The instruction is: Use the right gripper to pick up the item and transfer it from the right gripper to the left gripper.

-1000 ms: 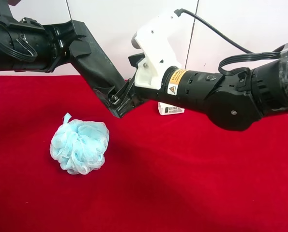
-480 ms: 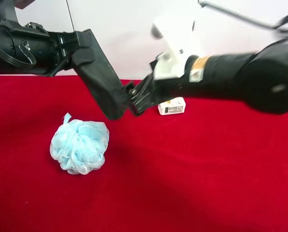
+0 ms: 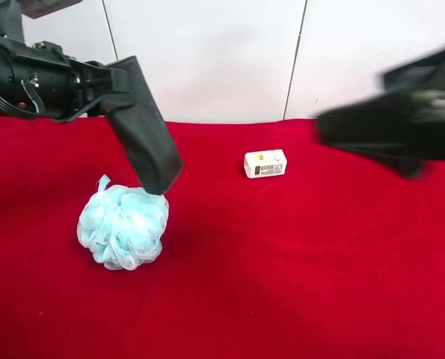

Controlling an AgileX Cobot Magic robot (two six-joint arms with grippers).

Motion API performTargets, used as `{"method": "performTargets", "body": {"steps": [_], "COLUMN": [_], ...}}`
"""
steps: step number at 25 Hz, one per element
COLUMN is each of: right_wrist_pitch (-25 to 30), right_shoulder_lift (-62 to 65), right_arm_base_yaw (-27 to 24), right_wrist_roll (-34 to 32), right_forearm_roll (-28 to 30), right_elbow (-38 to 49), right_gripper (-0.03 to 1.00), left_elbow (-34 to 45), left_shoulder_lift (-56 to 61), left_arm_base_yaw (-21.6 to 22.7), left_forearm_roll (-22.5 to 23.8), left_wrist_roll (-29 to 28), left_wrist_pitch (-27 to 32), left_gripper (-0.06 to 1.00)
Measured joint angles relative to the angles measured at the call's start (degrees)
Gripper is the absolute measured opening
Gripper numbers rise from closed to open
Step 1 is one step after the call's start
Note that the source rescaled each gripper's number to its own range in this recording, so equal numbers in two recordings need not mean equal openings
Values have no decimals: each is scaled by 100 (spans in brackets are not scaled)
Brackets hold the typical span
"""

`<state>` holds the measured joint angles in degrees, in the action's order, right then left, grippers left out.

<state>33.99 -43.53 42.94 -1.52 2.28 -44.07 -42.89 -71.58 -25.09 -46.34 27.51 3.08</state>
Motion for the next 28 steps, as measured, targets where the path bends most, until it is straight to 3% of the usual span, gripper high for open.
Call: {"method": "performTargets", "body": {"steps": [5, 11, 15, 19, 23, 25, 28], "right_wrist_pitch": [1311, 1718, 1752, 1820, 2253, 2708, 2840], "right_shoulder_lift": [1673, 3428, 4171, 4362, 4362, 4362, 4362], "right_arm_base_yaw": [0, 0, 0, 0, 7, 11, 11], "right_wrist_roll": [-1114, -1737, -1814, -1814, -1697, -1469, -1306], "right_forearm_roll": [1090, 1280, 1220, 1142, 999, 997, 997], "right_elbow": [253, 1283, 1609, 1613, 1559, 1559, 1576], "right_gripper": [100, 100, 100, 100, 100, 100, 100], "left_elbow": [0, 0, -37, -422, -888, -1031, -1093], "left_shoulder_lift": [0, -2, -2, -7, -7, -7, -13], "left_arm_base_yaw": [518, 815, 1017, 1435, 1822, 1961, 2082], "left_forearm_roll": [248, 633, 1242, 1914, 2576, 2903, 3399], "left_wrist_roll": [0, 0, 0, -93, -454, -642, -836], "left_wrist_pitch": [366, 780, 1051, 2004, 2809, 2983, 3068], "left_gripper": [2, 2, 2, 2, 1, 1, 1]}}
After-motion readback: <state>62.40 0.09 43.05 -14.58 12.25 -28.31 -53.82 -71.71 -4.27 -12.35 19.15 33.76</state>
